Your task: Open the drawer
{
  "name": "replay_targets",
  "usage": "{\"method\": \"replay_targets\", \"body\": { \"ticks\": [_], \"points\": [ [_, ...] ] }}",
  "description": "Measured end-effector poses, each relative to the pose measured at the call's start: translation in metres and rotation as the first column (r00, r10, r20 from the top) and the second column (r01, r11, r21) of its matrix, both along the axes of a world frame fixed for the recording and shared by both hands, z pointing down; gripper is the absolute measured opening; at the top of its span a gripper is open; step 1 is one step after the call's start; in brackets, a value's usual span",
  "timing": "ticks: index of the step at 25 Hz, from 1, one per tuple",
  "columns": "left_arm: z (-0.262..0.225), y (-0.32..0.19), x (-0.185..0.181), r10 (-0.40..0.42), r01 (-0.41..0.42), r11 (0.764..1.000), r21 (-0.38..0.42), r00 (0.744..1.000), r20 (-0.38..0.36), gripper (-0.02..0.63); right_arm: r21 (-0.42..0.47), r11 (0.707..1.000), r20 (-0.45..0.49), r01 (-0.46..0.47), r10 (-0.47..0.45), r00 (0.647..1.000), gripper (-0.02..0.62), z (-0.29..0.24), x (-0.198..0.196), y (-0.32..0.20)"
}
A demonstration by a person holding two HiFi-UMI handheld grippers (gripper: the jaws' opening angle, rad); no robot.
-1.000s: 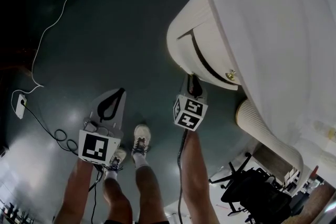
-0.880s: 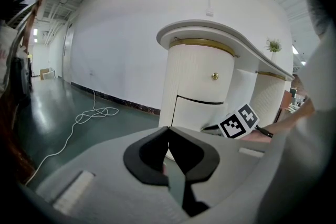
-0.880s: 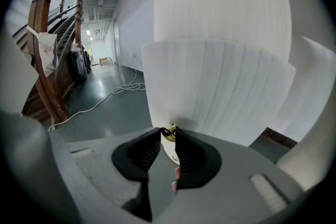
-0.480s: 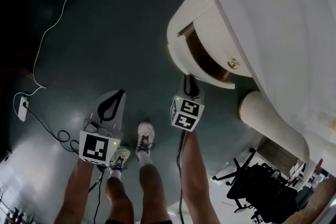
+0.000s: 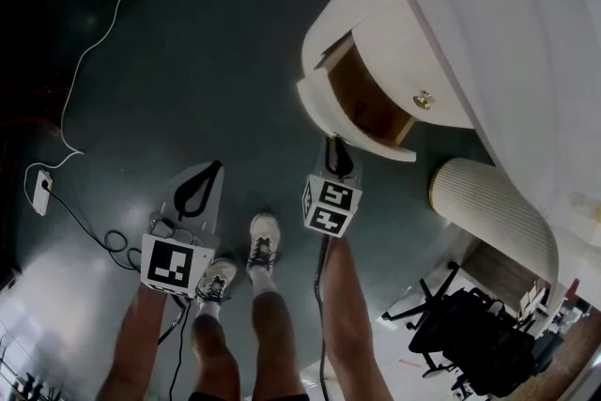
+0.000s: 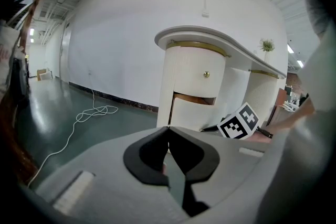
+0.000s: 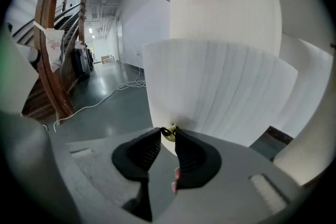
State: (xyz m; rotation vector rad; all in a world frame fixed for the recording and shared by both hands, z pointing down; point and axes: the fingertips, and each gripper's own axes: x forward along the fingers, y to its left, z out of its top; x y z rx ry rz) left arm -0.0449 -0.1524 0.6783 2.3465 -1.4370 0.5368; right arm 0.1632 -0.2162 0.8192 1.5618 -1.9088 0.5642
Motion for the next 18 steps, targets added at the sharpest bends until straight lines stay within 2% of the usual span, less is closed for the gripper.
{"method": "replay_targets", "body": {
  "ticks": [18],
  "points": [
    [-0.003, 0.04, -0.016, 0.004, -0.004, 1.0, 0.0, 1.0, 0.006, 0.011, -0.014, 1.0, -0.003, 0.019, -0.019, 1.0, 0.089, 0.004, -0.026, 0.057]
  ]
}}
